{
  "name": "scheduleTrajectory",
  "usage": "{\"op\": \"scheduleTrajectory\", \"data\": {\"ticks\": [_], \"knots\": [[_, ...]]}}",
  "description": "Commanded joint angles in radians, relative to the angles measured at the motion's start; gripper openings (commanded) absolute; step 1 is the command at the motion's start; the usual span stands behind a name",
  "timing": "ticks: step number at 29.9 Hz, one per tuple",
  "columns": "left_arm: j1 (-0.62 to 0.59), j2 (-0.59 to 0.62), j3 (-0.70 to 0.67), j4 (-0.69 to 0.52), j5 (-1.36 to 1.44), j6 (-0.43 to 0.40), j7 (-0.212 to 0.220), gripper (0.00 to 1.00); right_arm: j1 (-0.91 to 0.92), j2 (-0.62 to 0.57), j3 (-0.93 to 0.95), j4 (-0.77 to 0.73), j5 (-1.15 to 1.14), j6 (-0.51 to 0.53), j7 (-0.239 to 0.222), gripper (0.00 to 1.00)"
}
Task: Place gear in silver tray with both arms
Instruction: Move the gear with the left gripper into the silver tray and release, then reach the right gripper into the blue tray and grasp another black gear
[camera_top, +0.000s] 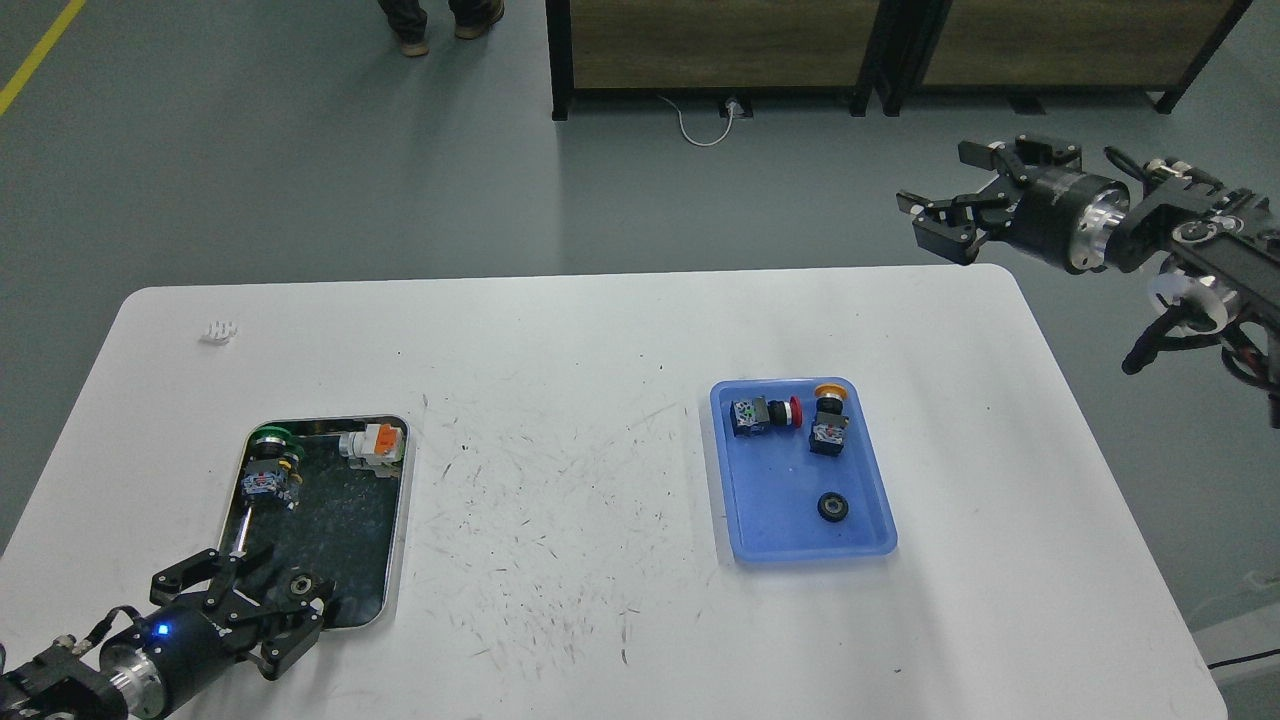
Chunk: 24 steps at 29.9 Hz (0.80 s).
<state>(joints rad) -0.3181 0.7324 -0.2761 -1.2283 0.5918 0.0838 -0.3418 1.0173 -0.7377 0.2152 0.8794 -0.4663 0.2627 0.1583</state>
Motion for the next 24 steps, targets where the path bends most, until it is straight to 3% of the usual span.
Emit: {"op": "scheduleTrajectory", "data": {"ticks": [1, 5, 10, 15, 24], "knots": [[-0.015, 0.005, -0.043, 0.000, -0.041, 0.008, 0.007, 0.97, 0.000, -0.043, -0.077, 0.104, 0.002, 0.004, -0.002, 0.84], [-0.056, 0.034, -0.126, 0.001, -0.061, 0.001, 0.026, 0.97, -0.014, -0.075, -0.115, 0.168, 0.003, 0.027, -0.003, 0.84], [-0.182, 0.090, -0.187, 0.009, -0.160, -0.021, 0.119, 0.98, -0.045, -0.081, -0.164, 0.197, -0.003, 0.050, -0.008, 0.84], [-0.326, 0.130, -0.187, 0.049, -0.231, -0.038, 0.162, 0.98, -0.045, -0.068, -0.244, 0.199, -0.015, 0.090, -0.009, 0.84], [-0.411, 0.147, -0.187, 0.131, -0.233, -0.052, 0.172, 0.98, -0.045, -0.025, -0.355, 0.196, -0.049, 0.124, -0.009, 0.85]]}}
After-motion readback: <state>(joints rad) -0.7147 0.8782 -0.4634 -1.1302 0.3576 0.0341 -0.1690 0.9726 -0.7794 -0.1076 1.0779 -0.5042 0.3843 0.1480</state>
